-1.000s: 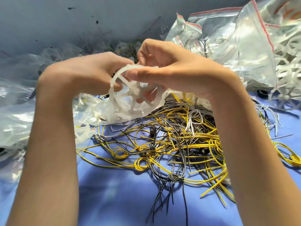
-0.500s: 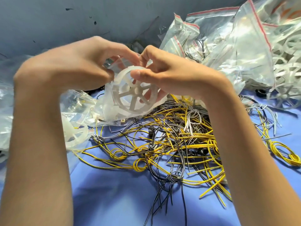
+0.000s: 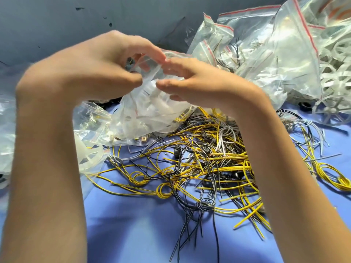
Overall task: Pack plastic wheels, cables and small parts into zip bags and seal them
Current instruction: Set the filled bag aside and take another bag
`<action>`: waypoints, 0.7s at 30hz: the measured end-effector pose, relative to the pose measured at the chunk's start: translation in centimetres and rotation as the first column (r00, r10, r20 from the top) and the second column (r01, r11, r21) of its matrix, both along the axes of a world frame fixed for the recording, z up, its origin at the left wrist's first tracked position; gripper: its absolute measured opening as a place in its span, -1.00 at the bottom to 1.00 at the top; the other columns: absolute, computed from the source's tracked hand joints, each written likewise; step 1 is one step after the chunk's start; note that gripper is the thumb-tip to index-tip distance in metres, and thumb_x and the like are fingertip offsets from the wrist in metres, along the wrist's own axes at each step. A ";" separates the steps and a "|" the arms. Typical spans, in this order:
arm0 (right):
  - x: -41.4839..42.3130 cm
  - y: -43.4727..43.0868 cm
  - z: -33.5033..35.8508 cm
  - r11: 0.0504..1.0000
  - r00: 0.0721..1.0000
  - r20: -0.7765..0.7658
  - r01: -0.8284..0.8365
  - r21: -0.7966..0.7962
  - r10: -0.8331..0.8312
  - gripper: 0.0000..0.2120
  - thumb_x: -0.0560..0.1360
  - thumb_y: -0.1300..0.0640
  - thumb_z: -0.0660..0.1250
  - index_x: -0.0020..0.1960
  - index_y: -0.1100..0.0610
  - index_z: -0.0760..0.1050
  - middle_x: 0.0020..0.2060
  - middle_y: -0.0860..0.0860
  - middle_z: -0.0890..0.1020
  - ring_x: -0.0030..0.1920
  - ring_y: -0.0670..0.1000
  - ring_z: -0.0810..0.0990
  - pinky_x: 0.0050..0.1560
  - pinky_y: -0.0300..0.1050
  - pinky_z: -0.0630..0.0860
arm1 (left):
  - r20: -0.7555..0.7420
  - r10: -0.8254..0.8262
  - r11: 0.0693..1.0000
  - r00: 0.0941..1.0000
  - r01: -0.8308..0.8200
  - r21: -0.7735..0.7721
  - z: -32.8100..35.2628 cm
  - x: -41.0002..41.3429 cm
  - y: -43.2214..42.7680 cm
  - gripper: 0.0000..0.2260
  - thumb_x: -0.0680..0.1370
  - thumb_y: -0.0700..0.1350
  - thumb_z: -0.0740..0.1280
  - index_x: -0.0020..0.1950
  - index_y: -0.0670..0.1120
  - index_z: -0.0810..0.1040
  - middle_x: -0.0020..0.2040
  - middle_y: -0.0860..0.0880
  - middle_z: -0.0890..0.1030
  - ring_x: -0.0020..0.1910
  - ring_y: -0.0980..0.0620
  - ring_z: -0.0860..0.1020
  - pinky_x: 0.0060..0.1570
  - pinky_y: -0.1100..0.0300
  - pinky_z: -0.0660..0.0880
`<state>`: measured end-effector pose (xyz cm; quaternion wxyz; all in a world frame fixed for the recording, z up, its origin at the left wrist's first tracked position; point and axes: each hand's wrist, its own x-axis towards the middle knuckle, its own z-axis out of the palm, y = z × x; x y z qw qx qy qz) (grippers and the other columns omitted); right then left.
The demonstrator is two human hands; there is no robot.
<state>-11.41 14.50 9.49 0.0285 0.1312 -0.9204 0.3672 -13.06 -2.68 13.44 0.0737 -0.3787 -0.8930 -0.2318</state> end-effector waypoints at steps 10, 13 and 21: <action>1.4 0.6 0.7 0.983 0.984 0.034 -0.171 -0.072 0.174 -0.78 0.56 0.15 0.28 -0.24 0.17 0.56 -0.37 0.01 0.64 -0.43 -0.14 0.55 -0.41 -0.36 0.42 | -0.053 0.268 0.963 0.962 -0.269 -0.016 -1.0 -1.7 -0.4 -0.67 0.48 -0.17 0.28 0.17 0.17 0.55 0.01 0.04 0.59 -0.27 0.30 0.47 -0.29 0.33 0.28; 1.7 1.3 0.6 0.976 0.953 0.235 -0.210 0.056 0.191 -0.79 0.53 0.09 0.33 -0.21 0.15 0.62 -0.34 -0.02 0.70 -0.40 -0.17 0.62 -0.39 -0.42 0.44 | -0.053 0.351 0.936 0.935 -0.350 0.028 -1.1 -2.1 -0.7 -0.71 0.48 -0.11 0.27 0.15 0.15 0.57 -0.07 -0.01 0.57 -0.41 0.34 0.41 -0.40 0.35 0.21; -0.6 1.4 -3.2 0.799 0.874 0.472 -0.201 0.567 -0.115 -0.70 0.33 -0.11 0.50 0.00 0.00 0.63 -0.50 -0.20 0.61 -0.48 -0.29 0.54 -0.49 -0.41 0.33 | -0.016 0.346 0.938 0.938 -0.346 0.007 -1.0 -2.2 -0.9 -0.73 0.49 -0.09 0.31 0.15 0.15 0.58 -0.06 0.01 0.56 -0.23 0.11 0.45 -0.28 0.37 0.26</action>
